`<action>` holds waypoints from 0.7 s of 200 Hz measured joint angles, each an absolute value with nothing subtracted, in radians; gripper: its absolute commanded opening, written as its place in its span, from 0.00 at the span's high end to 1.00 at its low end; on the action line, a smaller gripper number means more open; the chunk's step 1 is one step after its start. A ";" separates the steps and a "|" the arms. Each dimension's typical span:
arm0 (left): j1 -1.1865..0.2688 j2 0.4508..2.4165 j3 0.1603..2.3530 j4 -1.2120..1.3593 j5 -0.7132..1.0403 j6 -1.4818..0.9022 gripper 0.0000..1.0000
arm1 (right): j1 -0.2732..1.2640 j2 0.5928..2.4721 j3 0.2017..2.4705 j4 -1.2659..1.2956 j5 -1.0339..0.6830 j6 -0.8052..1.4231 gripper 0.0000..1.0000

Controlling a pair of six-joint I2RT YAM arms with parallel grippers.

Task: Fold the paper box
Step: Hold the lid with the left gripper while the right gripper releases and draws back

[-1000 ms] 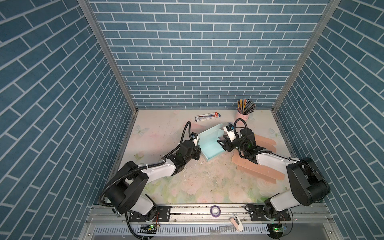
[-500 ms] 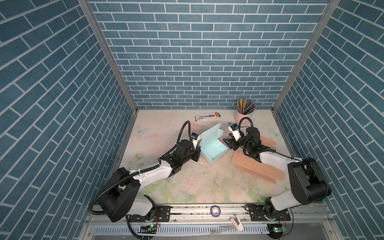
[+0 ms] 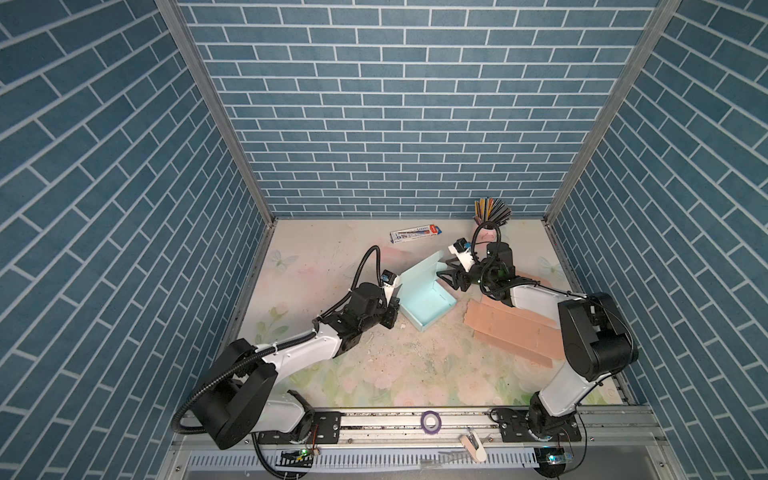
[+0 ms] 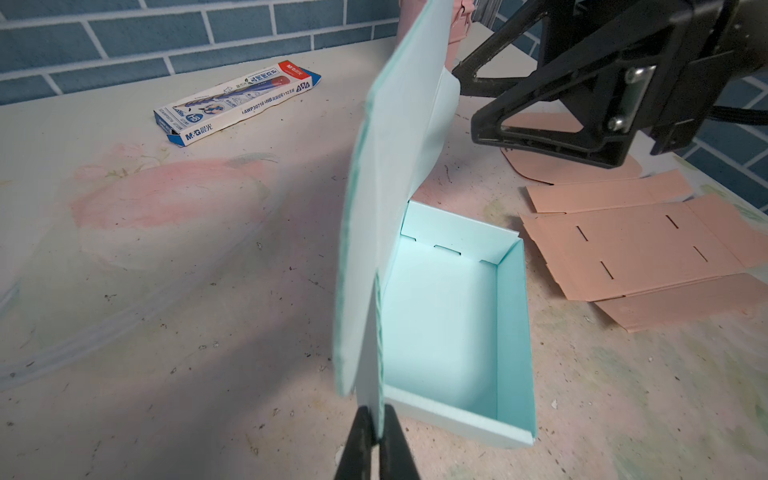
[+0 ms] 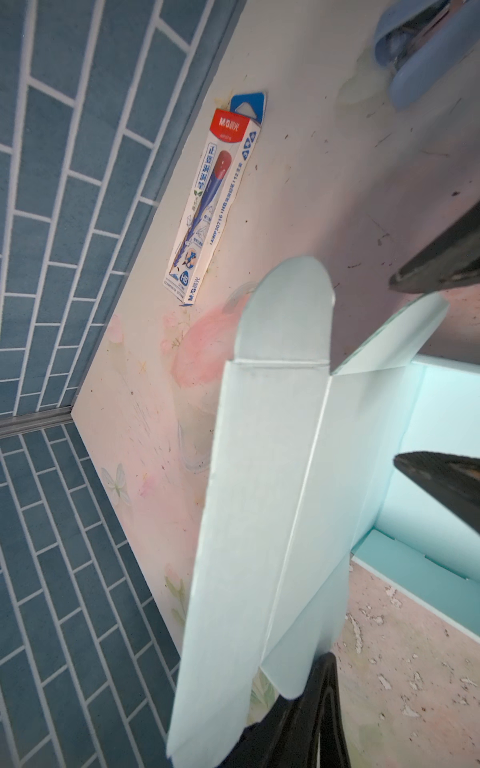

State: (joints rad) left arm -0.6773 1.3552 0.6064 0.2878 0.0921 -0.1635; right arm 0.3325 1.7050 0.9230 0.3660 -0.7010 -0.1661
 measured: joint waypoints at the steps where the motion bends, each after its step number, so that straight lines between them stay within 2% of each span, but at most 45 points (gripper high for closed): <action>1: -0.677 1.355 0.606 0.288 0.092 -0.163 0.92 | 0.332 1.705 0.923 0.366 -0.701 -0.166 0.39; 68: -0.663 1.346 0.605 0.281 0.096 -0.160 0.92 | 0.332 1.750 0.972 0.339 -0.775 -0.166 0.40; 81: -0.661 1.346 0.602 0.281 0.096 -0.160 0.92 | 0.333 1.755 0.979 0.329 -0.783 -0.166 0.44; 115: -0.654 1.346 0.595 0.281 0.097 -0.160 0.92 | 0.333 1.756 0.981 0.316 -0.793 -0.173 0.64; 140: -0.649 1.346 0.595 0.281 0.096 -0.161 0.92 | 0.337 1.760 0.992 0.296 -0.796 -0.187 0.69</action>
